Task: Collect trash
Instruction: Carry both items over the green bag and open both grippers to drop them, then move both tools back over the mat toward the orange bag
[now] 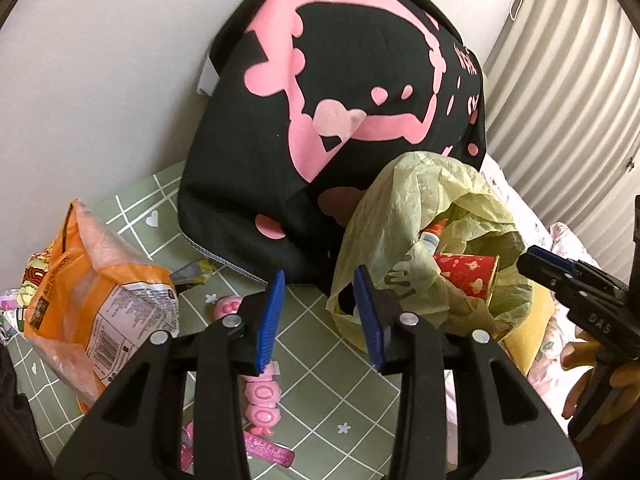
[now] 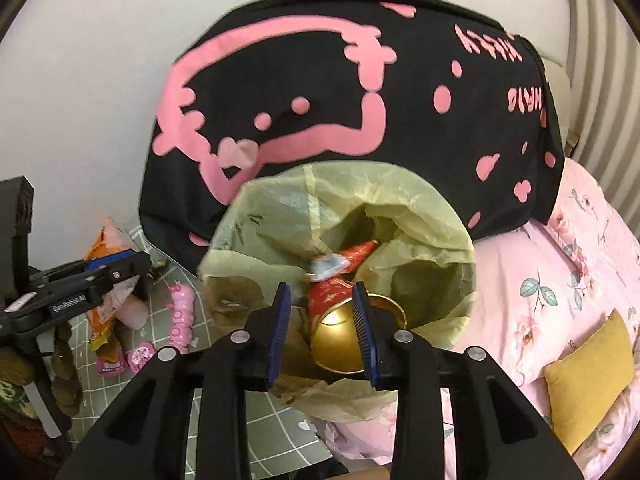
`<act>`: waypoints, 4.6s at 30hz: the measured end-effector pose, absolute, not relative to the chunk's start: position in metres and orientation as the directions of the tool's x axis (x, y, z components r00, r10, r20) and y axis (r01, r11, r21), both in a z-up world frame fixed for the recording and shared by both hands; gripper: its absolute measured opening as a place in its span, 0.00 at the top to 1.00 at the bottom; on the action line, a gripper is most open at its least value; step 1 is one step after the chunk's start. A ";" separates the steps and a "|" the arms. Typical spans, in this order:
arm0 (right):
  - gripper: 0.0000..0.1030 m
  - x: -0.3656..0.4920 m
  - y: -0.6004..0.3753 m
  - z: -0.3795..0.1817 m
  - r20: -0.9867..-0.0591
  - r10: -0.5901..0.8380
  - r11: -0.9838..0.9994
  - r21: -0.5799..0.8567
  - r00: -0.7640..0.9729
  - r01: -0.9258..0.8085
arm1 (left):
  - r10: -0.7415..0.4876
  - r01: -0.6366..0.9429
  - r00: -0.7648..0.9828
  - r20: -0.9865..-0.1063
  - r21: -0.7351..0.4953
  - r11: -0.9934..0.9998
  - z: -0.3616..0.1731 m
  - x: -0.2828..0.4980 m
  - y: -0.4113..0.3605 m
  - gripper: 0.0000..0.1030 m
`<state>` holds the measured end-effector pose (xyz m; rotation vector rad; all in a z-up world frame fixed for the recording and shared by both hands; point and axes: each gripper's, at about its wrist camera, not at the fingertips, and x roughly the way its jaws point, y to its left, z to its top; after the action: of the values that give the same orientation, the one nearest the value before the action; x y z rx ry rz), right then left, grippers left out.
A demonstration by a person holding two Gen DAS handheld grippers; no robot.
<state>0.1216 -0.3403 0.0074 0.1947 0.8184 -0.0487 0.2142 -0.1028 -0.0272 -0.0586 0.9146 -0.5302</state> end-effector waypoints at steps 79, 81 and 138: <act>0.70 0.165 -0.136 -0.068 -0.787 0.342 0.931 0.208 0.514 -0.300 | -0.112 -0.452 0.564 -0.818 -0.419 0.788 -0.138 0.253 0.241 0.46; 0.70 0.167 -0.141 -0.067 -0.781 0.339 0.934 0.212 0.525 -0.288 | -0.104 -0.469 0.551 -0.828 -0.411 0.782 -0.145 0.257 0.238 0.46; 0.70 0.222 -0.106 -0.054 -0.707 0.489 0.869 0.349 0.511 -0.350 | -0.376 0.089 0.532 -0.759 -0.391 0.916 -0.115 0.250 0.190 0.66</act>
<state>0.2222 -0.1055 -0.0540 0.1689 0.9026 0.5081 0.2497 0.1903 -0.1151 -0.3239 0.9742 -0.2833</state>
